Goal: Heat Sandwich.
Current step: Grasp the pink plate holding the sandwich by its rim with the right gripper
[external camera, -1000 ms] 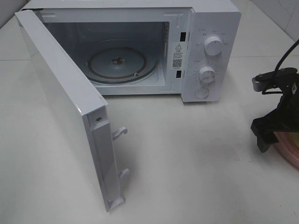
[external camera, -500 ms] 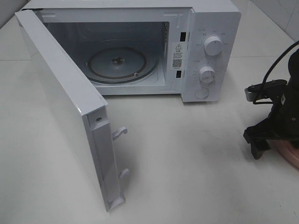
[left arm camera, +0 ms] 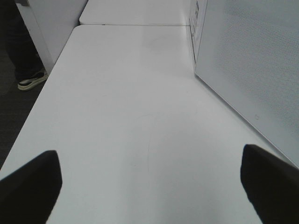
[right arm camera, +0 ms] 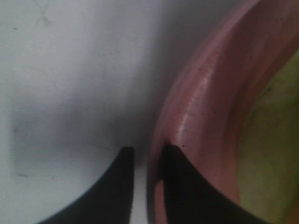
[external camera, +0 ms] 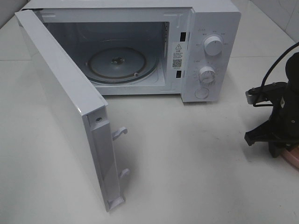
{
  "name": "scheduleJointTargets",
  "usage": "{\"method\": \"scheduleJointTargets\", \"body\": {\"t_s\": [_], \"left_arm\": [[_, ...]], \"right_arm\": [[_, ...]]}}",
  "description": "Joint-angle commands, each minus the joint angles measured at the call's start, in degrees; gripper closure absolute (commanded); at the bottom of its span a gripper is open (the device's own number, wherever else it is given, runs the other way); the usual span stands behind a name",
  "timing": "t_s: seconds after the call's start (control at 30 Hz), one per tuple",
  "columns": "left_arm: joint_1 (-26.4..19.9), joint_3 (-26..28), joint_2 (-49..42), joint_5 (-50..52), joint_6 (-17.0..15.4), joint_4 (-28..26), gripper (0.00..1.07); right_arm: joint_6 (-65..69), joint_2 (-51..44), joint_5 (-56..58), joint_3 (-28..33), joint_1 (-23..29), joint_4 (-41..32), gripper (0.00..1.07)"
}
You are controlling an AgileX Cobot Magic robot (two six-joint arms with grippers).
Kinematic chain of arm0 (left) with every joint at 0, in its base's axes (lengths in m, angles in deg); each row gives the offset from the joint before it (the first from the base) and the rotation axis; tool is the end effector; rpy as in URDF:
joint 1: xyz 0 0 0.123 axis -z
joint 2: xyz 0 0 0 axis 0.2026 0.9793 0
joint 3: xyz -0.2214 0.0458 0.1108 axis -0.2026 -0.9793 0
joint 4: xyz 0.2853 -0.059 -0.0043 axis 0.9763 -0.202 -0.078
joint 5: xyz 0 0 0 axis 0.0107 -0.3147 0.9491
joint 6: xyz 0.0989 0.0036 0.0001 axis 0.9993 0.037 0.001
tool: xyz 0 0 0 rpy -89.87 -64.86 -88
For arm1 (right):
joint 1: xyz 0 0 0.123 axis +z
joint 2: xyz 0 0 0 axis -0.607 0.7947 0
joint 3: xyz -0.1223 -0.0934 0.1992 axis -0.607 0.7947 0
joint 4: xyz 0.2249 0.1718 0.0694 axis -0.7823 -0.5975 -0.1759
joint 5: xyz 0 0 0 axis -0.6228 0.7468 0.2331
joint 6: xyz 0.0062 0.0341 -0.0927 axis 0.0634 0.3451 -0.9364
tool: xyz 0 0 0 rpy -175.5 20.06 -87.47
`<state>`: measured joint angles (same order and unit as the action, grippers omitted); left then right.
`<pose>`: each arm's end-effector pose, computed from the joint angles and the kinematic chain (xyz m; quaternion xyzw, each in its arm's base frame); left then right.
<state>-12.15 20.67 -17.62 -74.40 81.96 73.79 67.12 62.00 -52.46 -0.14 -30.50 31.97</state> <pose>0.0711 0.0030 0.2938 -0.0132 0.8481 0.0104 0.5295 0.3103 0.0207 0.0388 -0.0737 0.9917 -0.0813 0.0666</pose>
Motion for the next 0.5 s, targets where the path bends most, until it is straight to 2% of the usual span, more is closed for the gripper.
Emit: {"method": "scheduleJointTargets", "body": {"t_s": [0.03, 0.5], "left_arm": [[-0.17, -0.17, -1.43, 0.52, -0.23, 0.11, 0.09], [-0.17, -0.17, -1.43, 0.52, -0.23, 0.11, 0.09]], "right_arm": [[2.64, 0.69, 0.52, -0.17, -0.29, 3.04, 1.07], [3.15, 0.63, 1.15, -0.17, -0.11, 3.61, 1.07]]}}
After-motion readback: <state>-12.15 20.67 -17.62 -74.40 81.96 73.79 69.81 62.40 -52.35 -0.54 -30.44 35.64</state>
